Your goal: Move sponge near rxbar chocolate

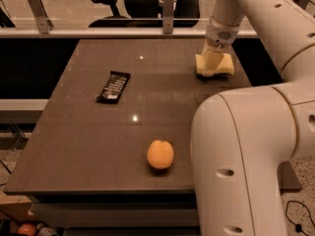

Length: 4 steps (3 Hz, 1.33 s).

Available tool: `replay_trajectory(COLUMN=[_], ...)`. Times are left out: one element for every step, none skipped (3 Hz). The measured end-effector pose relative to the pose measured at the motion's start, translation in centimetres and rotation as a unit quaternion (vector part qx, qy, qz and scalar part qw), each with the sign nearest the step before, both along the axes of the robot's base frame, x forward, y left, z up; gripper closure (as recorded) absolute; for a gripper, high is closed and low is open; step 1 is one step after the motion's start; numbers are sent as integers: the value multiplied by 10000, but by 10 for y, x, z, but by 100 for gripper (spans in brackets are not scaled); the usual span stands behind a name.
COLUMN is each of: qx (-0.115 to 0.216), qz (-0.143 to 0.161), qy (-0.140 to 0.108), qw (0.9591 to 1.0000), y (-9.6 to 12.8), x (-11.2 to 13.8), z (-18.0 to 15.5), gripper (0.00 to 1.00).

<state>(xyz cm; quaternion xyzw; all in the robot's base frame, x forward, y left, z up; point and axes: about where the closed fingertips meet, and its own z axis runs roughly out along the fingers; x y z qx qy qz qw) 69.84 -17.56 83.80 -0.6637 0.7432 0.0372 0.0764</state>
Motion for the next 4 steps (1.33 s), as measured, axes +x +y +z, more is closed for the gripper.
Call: replay_trajectory(qx=[-51,15,77,84], qz=[48,98,176,183], qy=[-98,-199,-303,-392], qw=[9999,9998,9994,9990], y=[7,11,18,22], x=[-13,-36,-62,-88], z=[18,32,43,51], gripper=[100,100,100,100])
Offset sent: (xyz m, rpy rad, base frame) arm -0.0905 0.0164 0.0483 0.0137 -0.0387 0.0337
